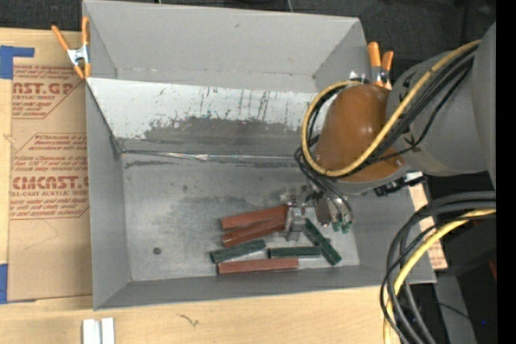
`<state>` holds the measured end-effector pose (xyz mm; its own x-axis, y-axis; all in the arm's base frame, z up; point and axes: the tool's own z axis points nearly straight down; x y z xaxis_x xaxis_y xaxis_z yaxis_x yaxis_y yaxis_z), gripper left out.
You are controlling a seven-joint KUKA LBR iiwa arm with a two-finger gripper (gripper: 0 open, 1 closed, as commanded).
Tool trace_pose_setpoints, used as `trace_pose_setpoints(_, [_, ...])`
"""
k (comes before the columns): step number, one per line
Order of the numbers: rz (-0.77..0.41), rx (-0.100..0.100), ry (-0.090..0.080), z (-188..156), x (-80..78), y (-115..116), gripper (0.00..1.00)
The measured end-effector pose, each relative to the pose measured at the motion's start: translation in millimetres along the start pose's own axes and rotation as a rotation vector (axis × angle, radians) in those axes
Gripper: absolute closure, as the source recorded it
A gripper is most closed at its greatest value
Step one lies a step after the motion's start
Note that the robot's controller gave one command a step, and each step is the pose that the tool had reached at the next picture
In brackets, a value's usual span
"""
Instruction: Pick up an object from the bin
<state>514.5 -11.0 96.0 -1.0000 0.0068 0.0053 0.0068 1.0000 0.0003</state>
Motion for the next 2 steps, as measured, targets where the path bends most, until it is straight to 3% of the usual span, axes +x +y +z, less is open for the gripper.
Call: trace_pose_setpoints(2, [0.000, 0.000, -0.004, -28, -1.0, 0, 1.00])
